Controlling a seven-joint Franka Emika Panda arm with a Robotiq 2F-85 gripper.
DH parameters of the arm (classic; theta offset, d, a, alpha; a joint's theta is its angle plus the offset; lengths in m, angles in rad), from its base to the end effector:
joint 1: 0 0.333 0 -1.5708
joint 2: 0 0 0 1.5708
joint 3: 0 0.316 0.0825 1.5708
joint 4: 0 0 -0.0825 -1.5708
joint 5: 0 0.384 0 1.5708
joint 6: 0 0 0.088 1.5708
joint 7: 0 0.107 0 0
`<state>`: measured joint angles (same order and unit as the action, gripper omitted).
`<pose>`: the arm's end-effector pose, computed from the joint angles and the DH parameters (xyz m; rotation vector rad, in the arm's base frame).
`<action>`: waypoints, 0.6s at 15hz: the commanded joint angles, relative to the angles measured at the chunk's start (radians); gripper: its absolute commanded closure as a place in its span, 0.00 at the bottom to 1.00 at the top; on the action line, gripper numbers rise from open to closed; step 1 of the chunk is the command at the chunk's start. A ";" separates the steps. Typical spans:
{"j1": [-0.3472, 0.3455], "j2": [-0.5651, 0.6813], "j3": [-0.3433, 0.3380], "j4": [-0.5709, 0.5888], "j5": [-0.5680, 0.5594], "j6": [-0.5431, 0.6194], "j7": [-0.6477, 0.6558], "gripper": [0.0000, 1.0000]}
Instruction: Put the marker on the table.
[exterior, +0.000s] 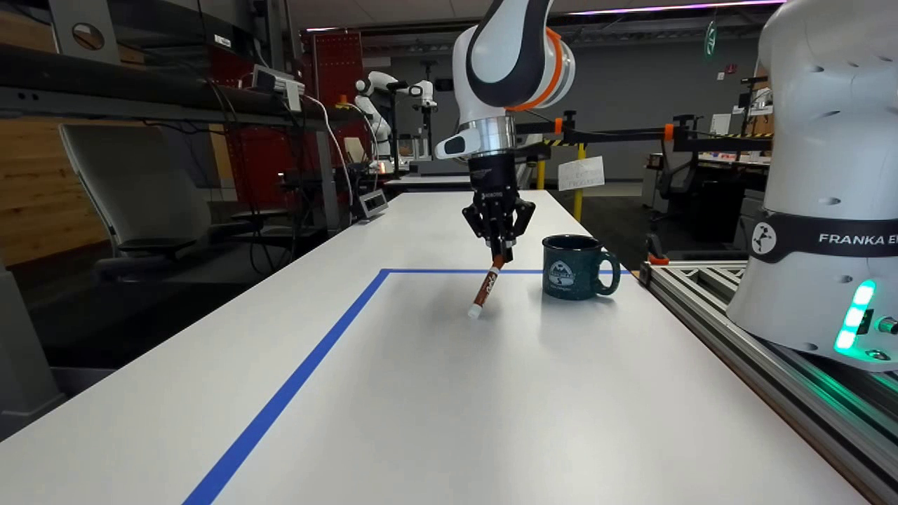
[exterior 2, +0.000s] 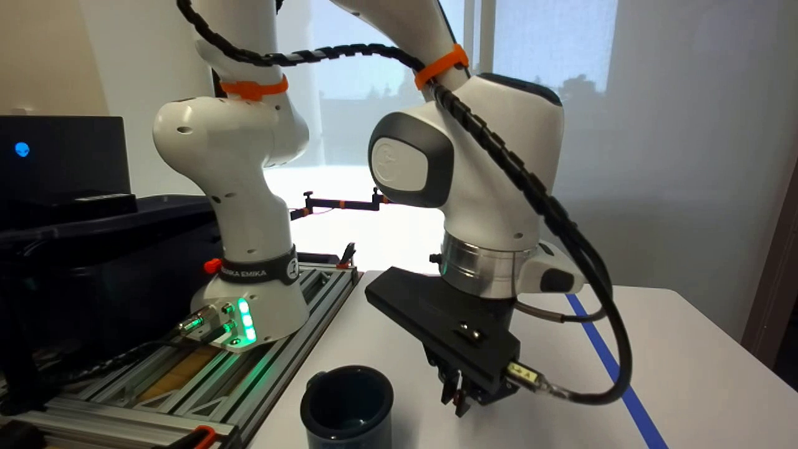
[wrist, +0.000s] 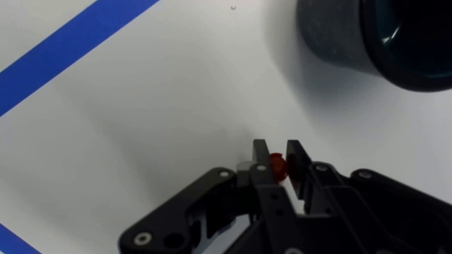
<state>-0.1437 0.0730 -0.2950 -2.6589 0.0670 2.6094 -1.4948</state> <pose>0.3683 -0.1770 0.2072 -2.6685 -1.4506 0.0908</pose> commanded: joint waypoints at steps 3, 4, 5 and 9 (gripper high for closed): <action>-0.064 0.107 0.052 0.062 -0.064 0.045 0.024 0.95; -0.066 0.116 0.053 0.066 -0.085 0.055 0.043 0.95; -0.064 0.124 0.049 0.069 -0.122 0.064 0.074 0.95; -0.049 0.122 0.033 0.071 -0.283 0.044 0.209 0.95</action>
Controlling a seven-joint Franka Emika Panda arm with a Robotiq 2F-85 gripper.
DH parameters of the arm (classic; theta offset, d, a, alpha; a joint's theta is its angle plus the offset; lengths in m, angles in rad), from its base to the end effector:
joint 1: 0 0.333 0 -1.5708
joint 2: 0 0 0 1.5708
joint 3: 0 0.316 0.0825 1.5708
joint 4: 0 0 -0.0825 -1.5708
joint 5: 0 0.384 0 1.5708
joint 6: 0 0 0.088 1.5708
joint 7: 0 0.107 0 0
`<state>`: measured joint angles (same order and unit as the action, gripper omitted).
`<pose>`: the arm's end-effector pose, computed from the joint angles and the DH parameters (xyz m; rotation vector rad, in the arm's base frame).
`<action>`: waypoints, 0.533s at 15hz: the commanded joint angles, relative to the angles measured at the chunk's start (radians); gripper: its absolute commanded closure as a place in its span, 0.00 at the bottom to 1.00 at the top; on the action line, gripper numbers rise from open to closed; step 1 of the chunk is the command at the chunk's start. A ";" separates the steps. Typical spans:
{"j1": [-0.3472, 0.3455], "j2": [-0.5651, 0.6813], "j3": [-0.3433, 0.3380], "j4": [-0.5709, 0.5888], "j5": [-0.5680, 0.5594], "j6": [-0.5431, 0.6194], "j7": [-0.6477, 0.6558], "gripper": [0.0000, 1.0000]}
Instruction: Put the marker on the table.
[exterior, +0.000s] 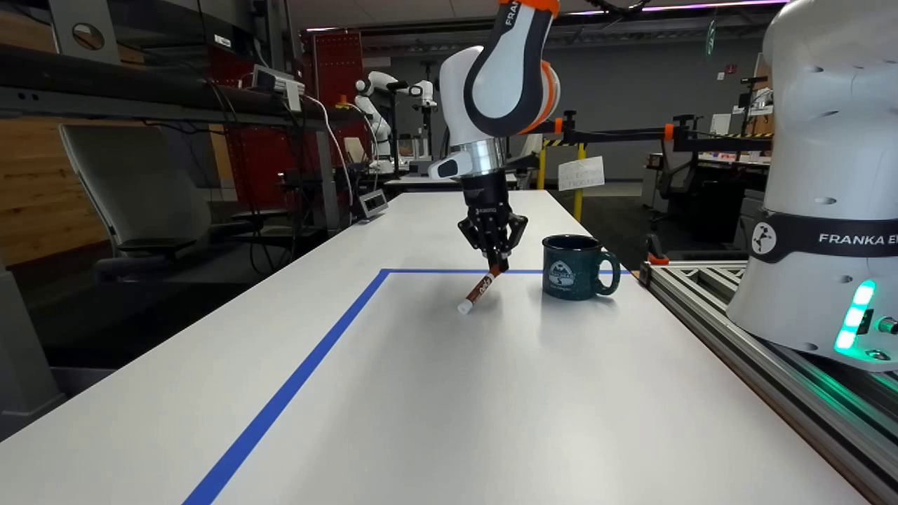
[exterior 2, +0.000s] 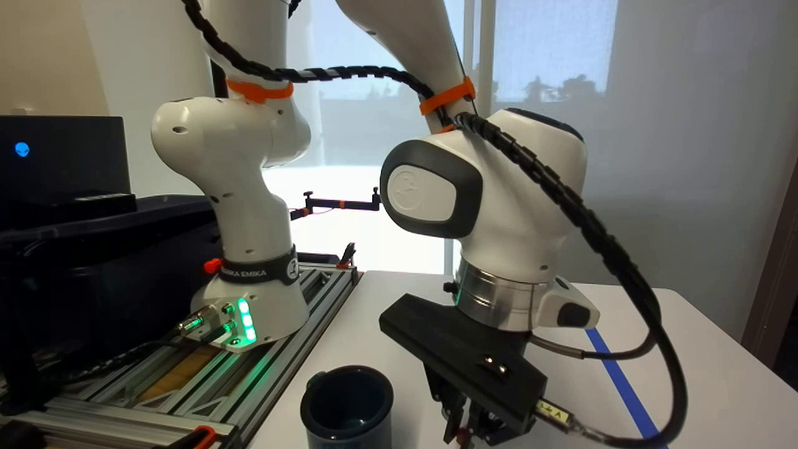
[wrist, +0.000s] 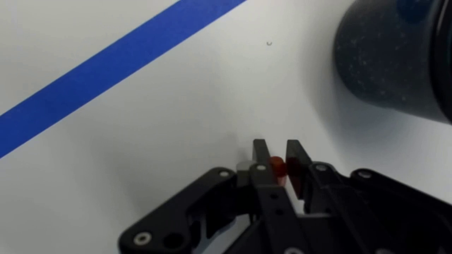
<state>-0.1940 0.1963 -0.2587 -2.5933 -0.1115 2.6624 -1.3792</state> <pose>0.3829 -0.1889 0.1802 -2.6919 -1.5241 0.2334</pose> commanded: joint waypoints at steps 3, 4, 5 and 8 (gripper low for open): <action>0.004 -0.031 -0.004 -0.010 -0.199 -0.017 0.179 0.50; 0.003 -0.039 -0.003 -0.012 -0.221 -0.024 0.202 0.42; 0.003 -0.053 0.000 -0.015 -0.235 -0.035 0.221 0.35; -0.001 -0.103 0.011 -0.031 -0.254 -0.065 0.254 0.13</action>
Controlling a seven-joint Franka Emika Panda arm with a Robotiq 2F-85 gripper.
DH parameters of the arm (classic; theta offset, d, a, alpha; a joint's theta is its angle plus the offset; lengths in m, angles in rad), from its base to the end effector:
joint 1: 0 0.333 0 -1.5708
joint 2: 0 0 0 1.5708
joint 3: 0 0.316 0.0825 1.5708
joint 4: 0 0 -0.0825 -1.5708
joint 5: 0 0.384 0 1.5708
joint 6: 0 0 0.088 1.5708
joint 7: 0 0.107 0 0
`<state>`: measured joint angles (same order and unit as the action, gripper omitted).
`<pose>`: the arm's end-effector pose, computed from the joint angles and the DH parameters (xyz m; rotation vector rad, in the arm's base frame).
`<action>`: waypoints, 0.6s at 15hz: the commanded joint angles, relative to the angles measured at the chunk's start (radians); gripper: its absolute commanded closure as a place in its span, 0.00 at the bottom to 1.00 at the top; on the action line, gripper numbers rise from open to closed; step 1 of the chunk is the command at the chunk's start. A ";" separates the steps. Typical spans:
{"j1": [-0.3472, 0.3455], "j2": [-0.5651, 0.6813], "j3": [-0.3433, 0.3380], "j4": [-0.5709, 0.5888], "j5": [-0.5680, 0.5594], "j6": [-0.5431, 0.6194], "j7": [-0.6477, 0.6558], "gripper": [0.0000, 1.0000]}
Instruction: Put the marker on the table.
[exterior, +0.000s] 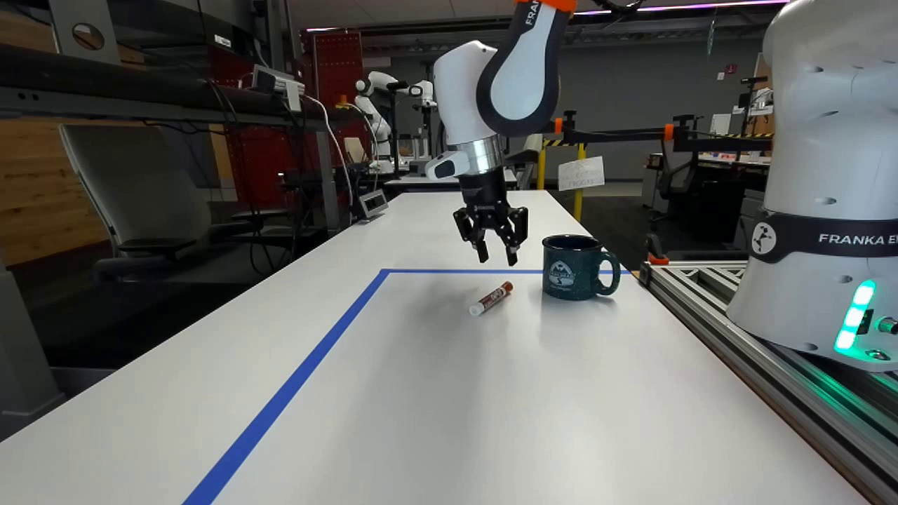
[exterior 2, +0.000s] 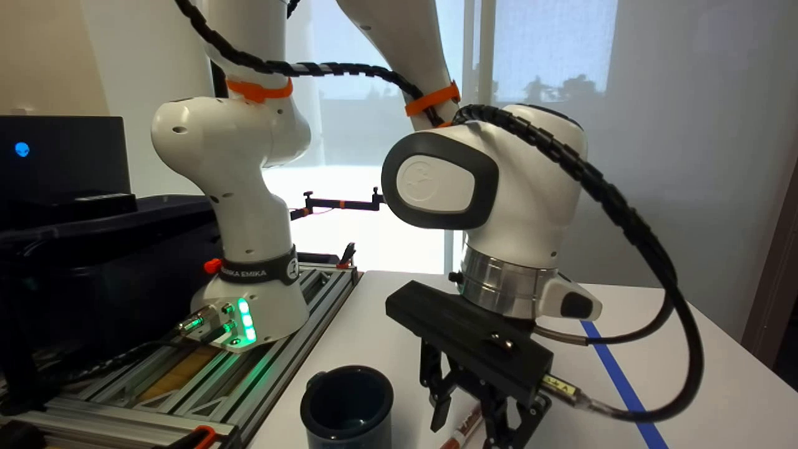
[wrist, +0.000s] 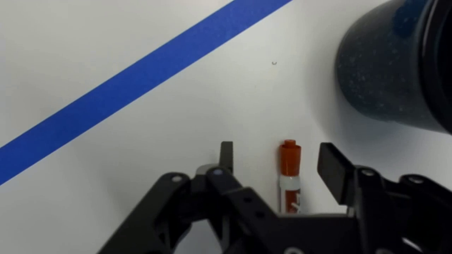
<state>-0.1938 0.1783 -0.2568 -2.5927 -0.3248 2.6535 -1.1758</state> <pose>0.3866 -0.1827 0.1864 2.6904 1.5101 -0.3271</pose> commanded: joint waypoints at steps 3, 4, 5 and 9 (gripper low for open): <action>-0.005 -0.151 0.027 -0.050 -0.010 -0.100 0.070 0.00; -0.006 -0.173 0.032 -0.057 0.007 -0.119 0.076 0.00; -0.007 -0.201 0.039 -0.065 0.039 -0.140 0.080 0.00; -0.005 -0.302 0.040 -0.113 0.146 -0.191 0.120 0.00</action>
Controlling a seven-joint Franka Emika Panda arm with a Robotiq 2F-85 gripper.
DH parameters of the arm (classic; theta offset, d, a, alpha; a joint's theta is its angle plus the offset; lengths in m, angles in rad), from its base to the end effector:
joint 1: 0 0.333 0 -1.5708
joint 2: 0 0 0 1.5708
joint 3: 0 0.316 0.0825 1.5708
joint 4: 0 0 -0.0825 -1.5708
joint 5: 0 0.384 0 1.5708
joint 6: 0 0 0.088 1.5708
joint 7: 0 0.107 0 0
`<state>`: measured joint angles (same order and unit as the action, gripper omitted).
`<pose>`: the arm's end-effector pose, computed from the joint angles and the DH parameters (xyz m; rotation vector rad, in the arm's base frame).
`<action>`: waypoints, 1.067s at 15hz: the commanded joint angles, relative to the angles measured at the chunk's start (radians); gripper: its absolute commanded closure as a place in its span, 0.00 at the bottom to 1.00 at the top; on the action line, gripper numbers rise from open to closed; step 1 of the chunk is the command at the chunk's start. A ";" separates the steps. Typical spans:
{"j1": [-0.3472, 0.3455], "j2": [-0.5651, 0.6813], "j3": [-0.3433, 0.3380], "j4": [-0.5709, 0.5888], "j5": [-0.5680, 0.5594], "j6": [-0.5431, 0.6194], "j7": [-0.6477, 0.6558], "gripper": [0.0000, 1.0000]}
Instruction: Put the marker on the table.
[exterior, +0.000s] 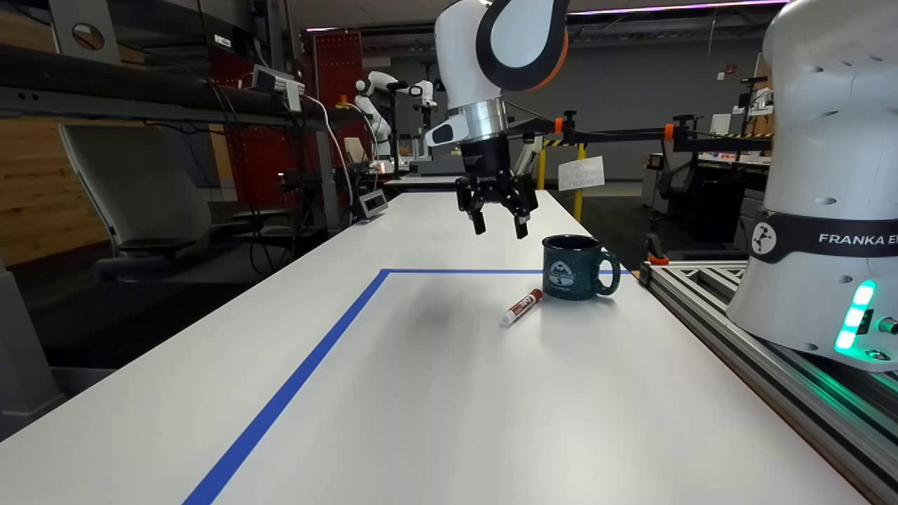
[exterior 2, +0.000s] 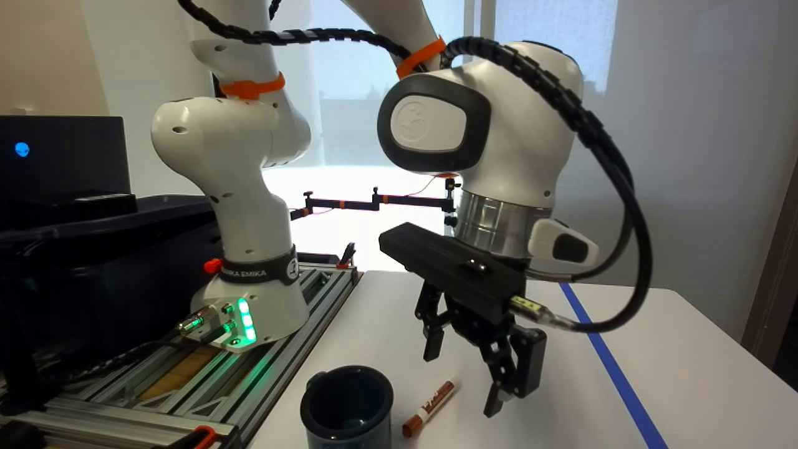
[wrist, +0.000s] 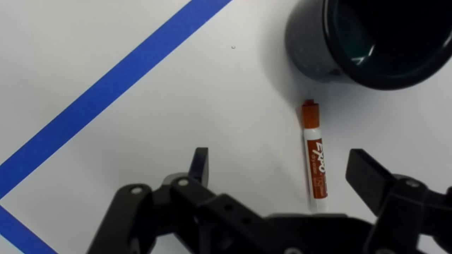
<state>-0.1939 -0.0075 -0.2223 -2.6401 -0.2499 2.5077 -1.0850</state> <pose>0.3786 -0.1651 0.2372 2.8191 1.3269 -0.2838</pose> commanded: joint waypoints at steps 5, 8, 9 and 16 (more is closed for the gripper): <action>0.002 -0.180 -0.017 -0.143 0.201 0.031 0.093 0.00; 0.012 -0.148 -0.029 -0.110 0.296 0.061 0.132 0.00; 0.008 -0.146 -0.027 -0.109 0.297 0.072 0.159 0.00; 0.006 -0.134 -0.026 -0.105 0.249 0.073 0.206 0.00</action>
<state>-0.1950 -0.1396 -0.2410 -2.7455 0.0030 2.5832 -0.8820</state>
